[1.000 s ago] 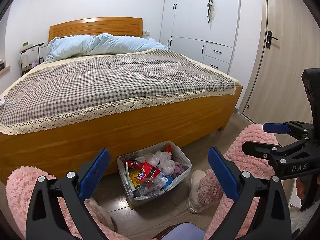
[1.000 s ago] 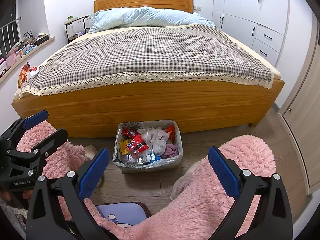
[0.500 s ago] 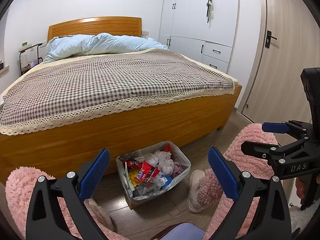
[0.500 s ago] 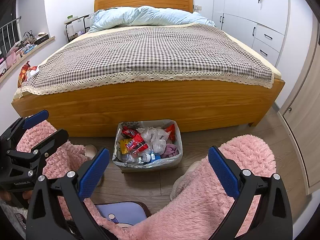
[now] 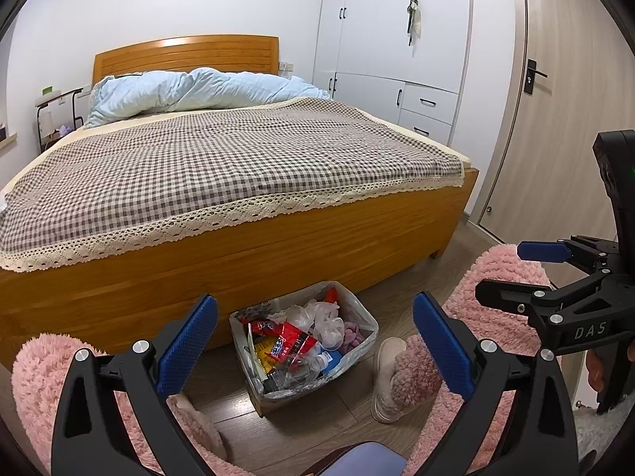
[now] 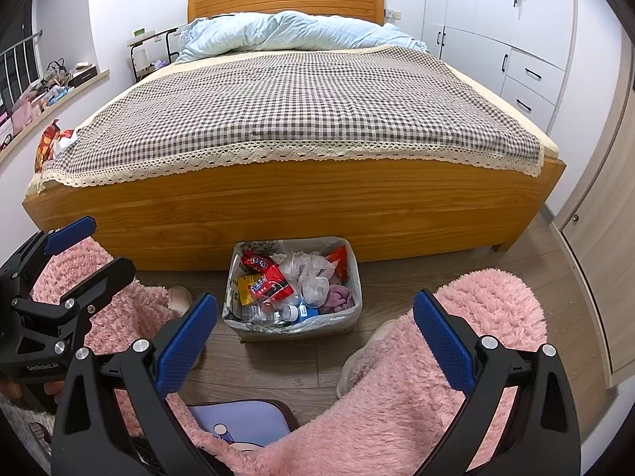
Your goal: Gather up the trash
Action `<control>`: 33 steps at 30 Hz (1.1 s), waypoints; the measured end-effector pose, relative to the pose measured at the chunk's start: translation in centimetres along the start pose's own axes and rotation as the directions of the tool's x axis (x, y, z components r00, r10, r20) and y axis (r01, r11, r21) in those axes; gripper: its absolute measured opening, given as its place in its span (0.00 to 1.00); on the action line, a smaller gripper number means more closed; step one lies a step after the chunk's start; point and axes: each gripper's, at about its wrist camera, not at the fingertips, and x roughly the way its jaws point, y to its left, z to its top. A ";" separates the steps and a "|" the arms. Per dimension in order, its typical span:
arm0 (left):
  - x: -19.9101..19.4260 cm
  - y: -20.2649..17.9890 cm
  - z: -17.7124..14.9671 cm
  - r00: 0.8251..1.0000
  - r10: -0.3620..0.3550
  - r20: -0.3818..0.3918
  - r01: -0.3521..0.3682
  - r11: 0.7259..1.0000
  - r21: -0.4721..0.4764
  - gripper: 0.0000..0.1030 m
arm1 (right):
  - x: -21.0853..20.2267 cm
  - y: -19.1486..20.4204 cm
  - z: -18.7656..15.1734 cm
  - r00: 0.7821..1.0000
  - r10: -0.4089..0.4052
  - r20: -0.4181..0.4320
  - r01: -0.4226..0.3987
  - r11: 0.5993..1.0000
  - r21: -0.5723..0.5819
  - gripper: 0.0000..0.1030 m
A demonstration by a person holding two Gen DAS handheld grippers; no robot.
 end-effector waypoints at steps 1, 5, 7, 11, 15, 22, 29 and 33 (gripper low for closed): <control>0.0 0.0 0.0 1.000 0.001 0.000 -0.001 1.000 0.000 0.93 | 0.0 0.0 0.0 1.000 -0.001 0.000 0.001 1.000 0.000 0.92; 0.0 0.0 0.0 1.000 0.000 0.000 0.000 1.000 0.000 0.93 | 0.0 0.1 0.0 1.000 0.000 -0.003 0.000 1.000 0.001 0.92; 0.0 0.0 0.0 1.000 0.000 0.000 0.000 1.000 -0.002 0.93 | 0.1 0.0 0.0 1.000 0.001 -0.004 -0.001 1.000 0.001 0.92; 0.0 0.1 0.1 1.000 -0.001 0.000 0.001 1.000 -0.002 0.93 | 0.2 -0.1 0.0 1.000 0.003 -0.010 -0.003 1.000 0.004 0.92; -0.1 0.2 0.1 1.000 -0.003 -0.003 0.003 1.000 -0.004 0.93 | 0.3 -0.2 0.0 1.000 0.004 -0.011 -0.004 1.000 0.003 0.92; -0.1 0.3 0.1 1.000 -0.007 -0.007 0.007 1.000 -0.011 0.93 | 0.5 -0.3 -0.1 1.000 0.005 -0.020 -0.005 1.000 0.008 0.92; -0.4 0.5 0.0 1.000 0.004 0.012 -0.004 1.000 -0.017 0.93 | 1.1 -0.3 -0.4 0.999 0.013 -0.040 -0.013 1.000 0.004 0.92; 0.3 0.7 -0.1 1.000 -0.005 -0.020 0.005 1.000 -0.024 0.93 | 1.5 -0.7 -0.3 0.999 0.025 -0.048 -0.024 1.000 0.017 0.92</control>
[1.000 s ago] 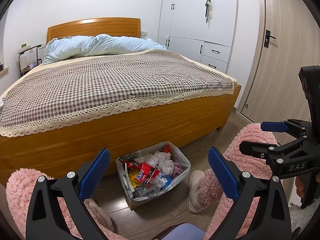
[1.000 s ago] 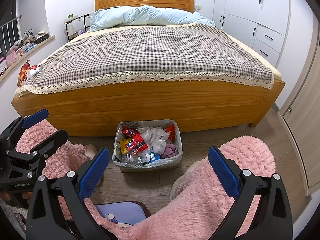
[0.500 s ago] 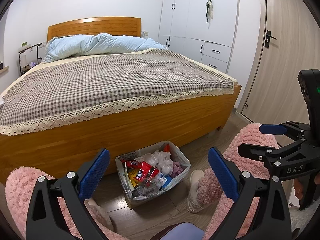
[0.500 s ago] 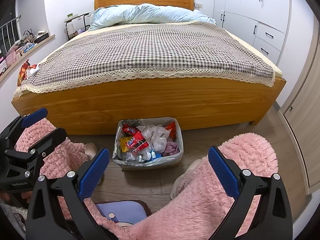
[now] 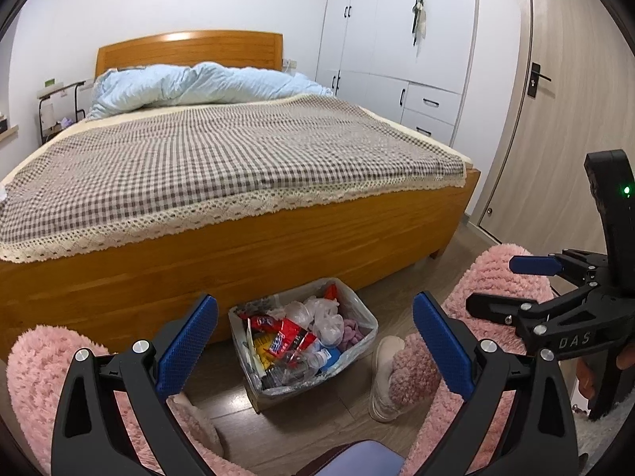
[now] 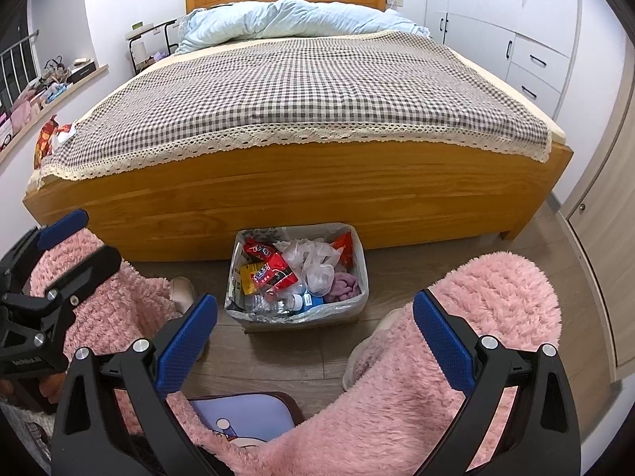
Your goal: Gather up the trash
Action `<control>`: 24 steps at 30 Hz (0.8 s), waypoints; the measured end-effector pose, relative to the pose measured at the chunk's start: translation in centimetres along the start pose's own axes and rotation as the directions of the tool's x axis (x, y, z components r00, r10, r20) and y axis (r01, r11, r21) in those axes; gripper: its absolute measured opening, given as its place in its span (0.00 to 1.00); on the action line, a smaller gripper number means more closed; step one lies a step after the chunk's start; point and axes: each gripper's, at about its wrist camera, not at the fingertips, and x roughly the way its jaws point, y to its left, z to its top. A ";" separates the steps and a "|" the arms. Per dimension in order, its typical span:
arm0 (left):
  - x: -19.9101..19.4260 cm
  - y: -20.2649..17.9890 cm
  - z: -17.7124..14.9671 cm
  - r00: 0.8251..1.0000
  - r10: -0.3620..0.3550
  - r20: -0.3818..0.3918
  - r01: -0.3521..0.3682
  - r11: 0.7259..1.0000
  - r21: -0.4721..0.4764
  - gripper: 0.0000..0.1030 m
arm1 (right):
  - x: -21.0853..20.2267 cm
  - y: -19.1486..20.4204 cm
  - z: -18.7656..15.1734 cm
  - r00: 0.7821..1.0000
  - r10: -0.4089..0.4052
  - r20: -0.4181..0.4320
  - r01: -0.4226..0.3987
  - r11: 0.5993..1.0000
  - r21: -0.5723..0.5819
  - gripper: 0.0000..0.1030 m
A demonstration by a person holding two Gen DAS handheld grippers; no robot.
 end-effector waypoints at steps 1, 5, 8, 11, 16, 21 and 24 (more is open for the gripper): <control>0.2 0.2 0.0 1.000 -0.006 -0.005 0.006 1.000 -0.006 0.93 | 0.1 -0.1 0.1 1.000 0.000 0.001 0.000 1.000 0.003 0.92; 1.0 1.5 0.0 1.000 -0.015 -0.015 0.014 0.999 -0.050 0.93 | 0.7 -0.8 0.6 1.000 0.007 0.020 -0.007 1.000 0.017 0.92; 2.1 2.8 0.9 1.000 -0.016 -0.026 0.014 0.997 -0.080 0.93 | 1.3 -1.0 1.5 0.999 0.003 0.046 -0.003 1.000 0.001 0.92; 3.2 4.4 2.8 1.000 -0.008 -0.014 0.006 0.996 -0.089 0.93 | 2.2 -1.8 3.7 0.996 0.015 0.084 -0.015 1.000 -0.002 0.92; 6.8 9.2 10.0 0.992 0.116 0.051 -0.112 0.991 -0.069 0.93 | 4.5 -4.7 11.1 0.967 -0.057 0.247 0.070 0.996 -0.047 0.92; 13.3 18.5 19.3 0.974 0.224 0.023 -0.215 0.956 -0.199 0.93 | 10.6 -9.9 22.1 0.948 -0.028 0.316 0.036 0.999 -0.021 0.92; 17.7 26.0 23.6 0.984 0.172 -0.035 -0.173 0.915 -0.364 0.93 | 15.9 -13.9 29.2 0.945 -0.042 0.323 0.019 0.997 0.075 0.92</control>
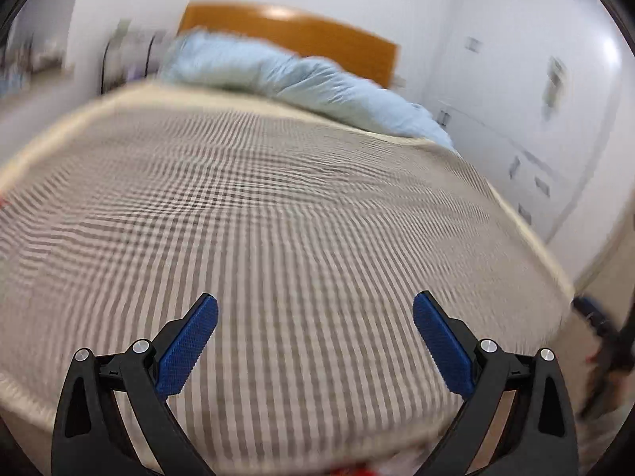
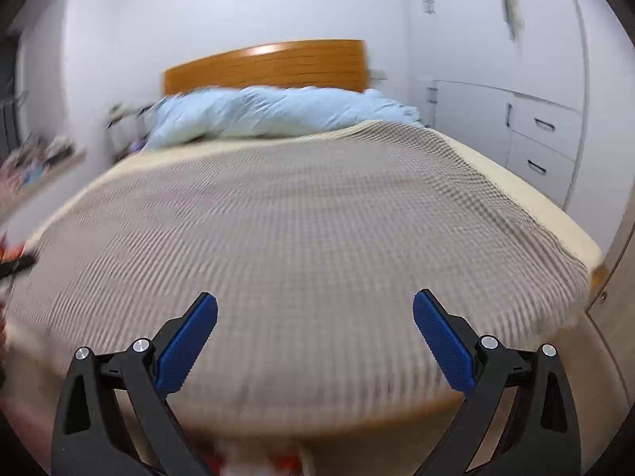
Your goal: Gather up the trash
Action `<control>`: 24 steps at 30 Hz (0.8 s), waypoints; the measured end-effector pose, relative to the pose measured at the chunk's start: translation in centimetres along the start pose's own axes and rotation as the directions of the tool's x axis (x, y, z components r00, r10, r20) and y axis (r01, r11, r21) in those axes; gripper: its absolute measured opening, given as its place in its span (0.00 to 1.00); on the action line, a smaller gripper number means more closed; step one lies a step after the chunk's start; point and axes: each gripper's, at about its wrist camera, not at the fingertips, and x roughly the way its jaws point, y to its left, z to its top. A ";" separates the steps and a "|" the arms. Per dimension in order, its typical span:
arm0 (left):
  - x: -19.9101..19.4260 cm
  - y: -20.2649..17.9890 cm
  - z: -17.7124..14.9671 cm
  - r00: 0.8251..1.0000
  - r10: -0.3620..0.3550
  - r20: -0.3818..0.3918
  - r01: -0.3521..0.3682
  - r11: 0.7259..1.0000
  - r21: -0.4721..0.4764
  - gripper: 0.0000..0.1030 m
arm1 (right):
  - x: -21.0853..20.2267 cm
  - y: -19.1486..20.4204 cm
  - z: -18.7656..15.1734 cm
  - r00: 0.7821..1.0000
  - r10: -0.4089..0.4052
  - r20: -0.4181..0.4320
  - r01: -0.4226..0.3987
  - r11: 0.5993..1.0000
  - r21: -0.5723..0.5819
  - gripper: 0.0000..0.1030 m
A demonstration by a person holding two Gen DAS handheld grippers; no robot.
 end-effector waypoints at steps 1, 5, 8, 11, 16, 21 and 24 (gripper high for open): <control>1.5 1.4 1.6 1.000 0.012 0.005 -0.012 0.999 -0.043 0.93 | 2.1 -0.5 1.3 0.998 -0.061 0.010 0.061 0.998 -0.007 0.92; 8.3 6.7 7.3 0.982 0.186 0.018 -0.179 0.967 -0.180 0.93 | 14.6 -4.6 6.5 0.968 -0.239 -0.074 0.239 0.971 -0.016 0.92; 13.8 9.0 10.1 0.935 0.355 -0.014 -0.352 0.923 -0.153 0.93 | 22.1 -7.9 7.4 0.943 -0.201 -0.264 0.224 0.973 0.061 0.92; 19.5 10.6 10.5 0.878 0.465 -0.111 -0.467 0.884 0.009 0.93 | 26.1 -10.0 6.4 0.891 -0.320 -0.321 0.355 0.933 0.054 0.92; 20.8 13.2 10.0 0.881 0.435 -0.185 -0.459 0.882 -0.110 0.93 | 27.0 -12.3 5.1 0.907 -0.228 -0.353 0.300 0.939 0.165 0.93; 21.7 11.3 10.0 0.835 0.510 -0.207 -0.521 0.854 0.004 0.94 | 27.3 -11.3 5.2 0.892 -0.261 -0.369 0.324 0.938 0.121 0.93; 21.8 11.3 10.1 0.849 0.484 -0.212 -0.500 0.866 -0.024 0.94 | 27.7 -11.3 5.4 0.892 -0.259 -0.370 0.323 0.938 0.123 0.93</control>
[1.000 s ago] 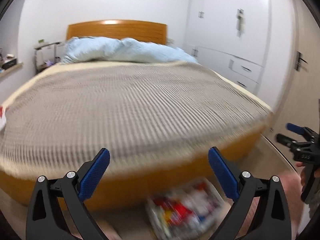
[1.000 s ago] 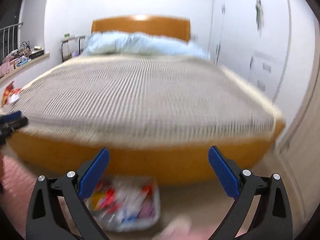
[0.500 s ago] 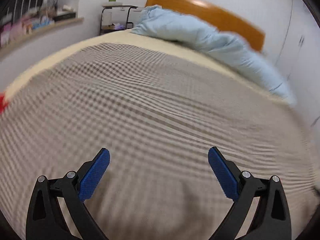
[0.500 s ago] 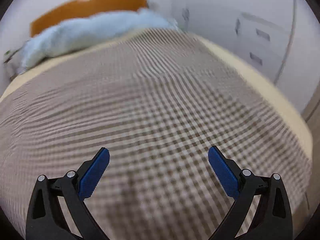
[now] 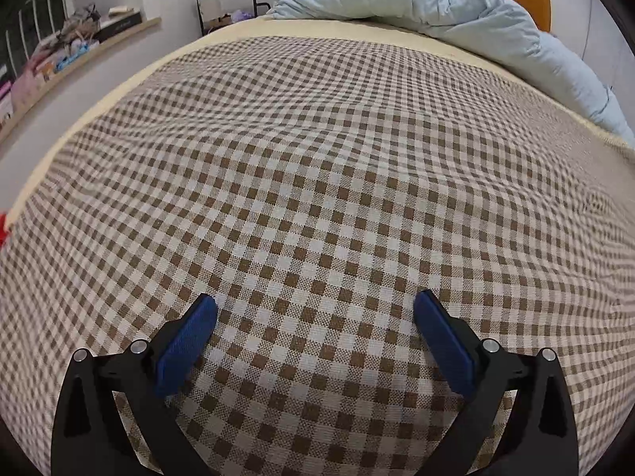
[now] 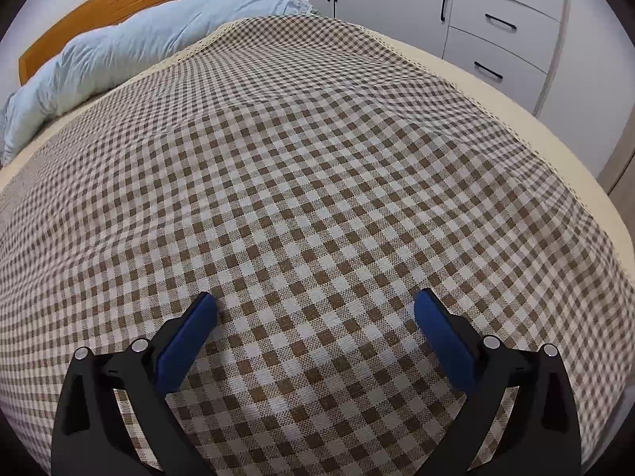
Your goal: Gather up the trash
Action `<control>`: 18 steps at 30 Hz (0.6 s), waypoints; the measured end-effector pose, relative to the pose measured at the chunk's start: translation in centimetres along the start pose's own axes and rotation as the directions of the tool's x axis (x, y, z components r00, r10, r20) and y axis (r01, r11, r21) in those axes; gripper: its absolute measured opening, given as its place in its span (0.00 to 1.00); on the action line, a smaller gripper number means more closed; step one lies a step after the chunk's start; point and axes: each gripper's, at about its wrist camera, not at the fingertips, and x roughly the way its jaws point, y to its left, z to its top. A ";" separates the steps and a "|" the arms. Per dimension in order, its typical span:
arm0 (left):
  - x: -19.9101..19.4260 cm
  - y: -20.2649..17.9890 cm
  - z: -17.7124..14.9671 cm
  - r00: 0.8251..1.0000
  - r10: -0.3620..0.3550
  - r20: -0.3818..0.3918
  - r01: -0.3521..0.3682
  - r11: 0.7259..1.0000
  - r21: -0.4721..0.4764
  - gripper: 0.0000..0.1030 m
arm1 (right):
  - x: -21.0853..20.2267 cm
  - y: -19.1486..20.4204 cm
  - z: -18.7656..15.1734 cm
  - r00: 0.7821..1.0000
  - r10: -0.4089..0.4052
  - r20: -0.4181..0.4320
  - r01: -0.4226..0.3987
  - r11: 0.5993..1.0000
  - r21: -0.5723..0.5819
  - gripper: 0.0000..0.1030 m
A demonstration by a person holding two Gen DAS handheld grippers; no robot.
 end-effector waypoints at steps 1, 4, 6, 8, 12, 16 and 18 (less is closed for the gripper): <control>0.0 0.1 0.1 1.000 -0.003 0.000 0.003 1.000 -0.002 0.94 | 0.2 -0.1 0.1 1.000 -0.001 0.000 0.001 1.000 -0.001 0.93; 0.0 0.3 -0.1 1.000 0.008 0.001 -0.008 1.000 0.006 0.94 | 0.1 -0.3 0.2 1.000 0.001 0.000 -0.001 1.000 0.001 0.93; 0.1 0.5 0.0 1.000 0.003 0.000 -0.003 1.000 0.002 0.94 | 0.1 -0.3 0.1 1.000 0.002 0.000 -0.002 1.000 0.002 0.93; 0.7 1.1 0.1 1.000 0.005 0.000 -0.005 1.000 0.004 0.94 | 0.1 -0.4 0.1 1.000 0.002 0.000 -0.002 1.000 0.001 0.93; 1.3 1.2 0.5 1.000 0.004 -0.001 -0.004 1.000 0.003 0.94 | 0.0 -0.4 0.1 1.000 0.003 0.000 -0.003 1.000 0.002 0.93; 1.4 1.3 0.6 1.000 0.002 -0.001 -0.002 1.000 0.002 0.94 | 0.0 -0.4 0.1 1.000 0.003 0.000 -0.003 1.000 0.002 0.93; 1.3 1.3 0.6 1.000 0.002 -0.001 -0.002 1.000 0.002 0.94 | 0.1 -0.3 0.1 1.000 0.002 0.000 -0.002 1.000 0.002 0.93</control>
